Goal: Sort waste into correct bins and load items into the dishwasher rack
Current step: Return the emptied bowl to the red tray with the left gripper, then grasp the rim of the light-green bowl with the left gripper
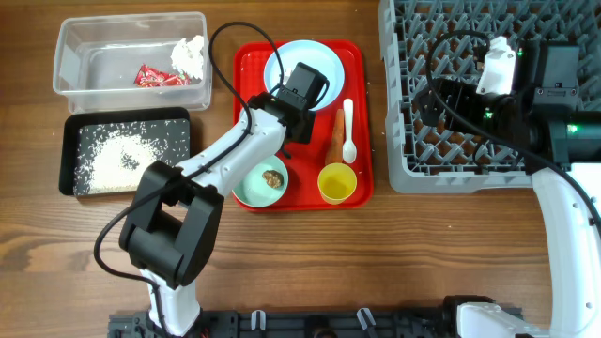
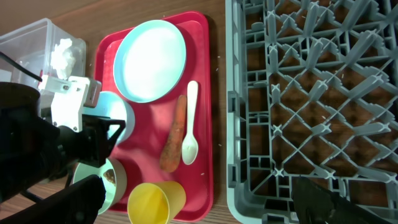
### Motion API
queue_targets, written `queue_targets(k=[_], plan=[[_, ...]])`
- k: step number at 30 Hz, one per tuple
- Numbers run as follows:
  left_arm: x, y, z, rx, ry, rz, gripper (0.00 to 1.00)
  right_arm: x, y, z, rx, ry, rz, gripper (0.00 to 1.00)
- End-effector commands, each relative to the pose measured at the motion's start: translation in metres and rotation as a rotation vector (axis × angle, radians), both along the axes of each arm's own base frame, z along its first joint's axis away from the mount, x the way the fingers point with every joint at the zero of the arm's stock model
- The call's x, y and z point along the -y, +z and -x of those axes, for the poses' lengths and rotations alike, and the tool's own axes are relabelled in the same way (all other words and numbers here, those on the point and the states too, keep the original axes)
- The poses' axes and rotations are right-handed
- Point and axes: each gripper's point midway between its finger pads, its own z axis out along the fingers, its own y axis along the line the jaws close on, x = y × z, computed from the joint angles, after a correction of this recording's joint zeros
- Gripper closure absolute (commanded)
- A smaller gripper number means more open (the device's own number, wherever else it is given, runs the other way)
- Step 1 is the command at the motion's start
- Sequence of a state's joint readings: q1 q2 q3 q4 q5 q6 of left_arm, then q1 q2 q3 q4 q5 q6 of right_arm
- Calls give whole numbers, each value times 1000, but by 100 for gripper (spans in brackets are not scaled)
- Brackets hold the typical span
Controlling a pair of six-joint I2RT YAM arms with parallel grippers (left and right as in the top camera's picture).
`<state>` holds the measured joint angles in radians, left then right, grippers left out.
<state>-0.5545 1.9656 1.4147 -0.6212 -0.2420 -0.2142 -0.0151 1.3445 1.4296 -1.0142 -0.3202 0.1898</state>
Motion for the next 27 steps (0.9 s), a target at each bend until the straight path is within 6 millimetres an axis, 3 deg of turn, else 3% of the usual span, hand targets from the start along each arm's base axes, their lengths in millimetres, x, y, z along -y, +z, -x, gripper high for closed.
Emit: queue_targets(k=[1, 5, 9, 13, 19, 27], plan=[[-2, 1, -5, 14, 5, -14, 36, 2, 2, -4, 4, -4, 11, 0], [-3, 15, -6, 33, -22, -20, 23, 3, 1, -4, 5, -4, 12, 0], [0, 56, 0, 68, -45, -1, 21, 2, 2, -4, 5, -4, 11, 0], [3, 79, 31, -1, -90, 65, 21, 3, 1, -4, 1, -4, 12, 0], [20, 57, 93, -288, -176, 187, 29, 2, 1, -3, 1, -4, 11, 0], [2, 10, 141, -460, -176, 104, 35, 2, 1, -3, 1, -4, 11, 0]])
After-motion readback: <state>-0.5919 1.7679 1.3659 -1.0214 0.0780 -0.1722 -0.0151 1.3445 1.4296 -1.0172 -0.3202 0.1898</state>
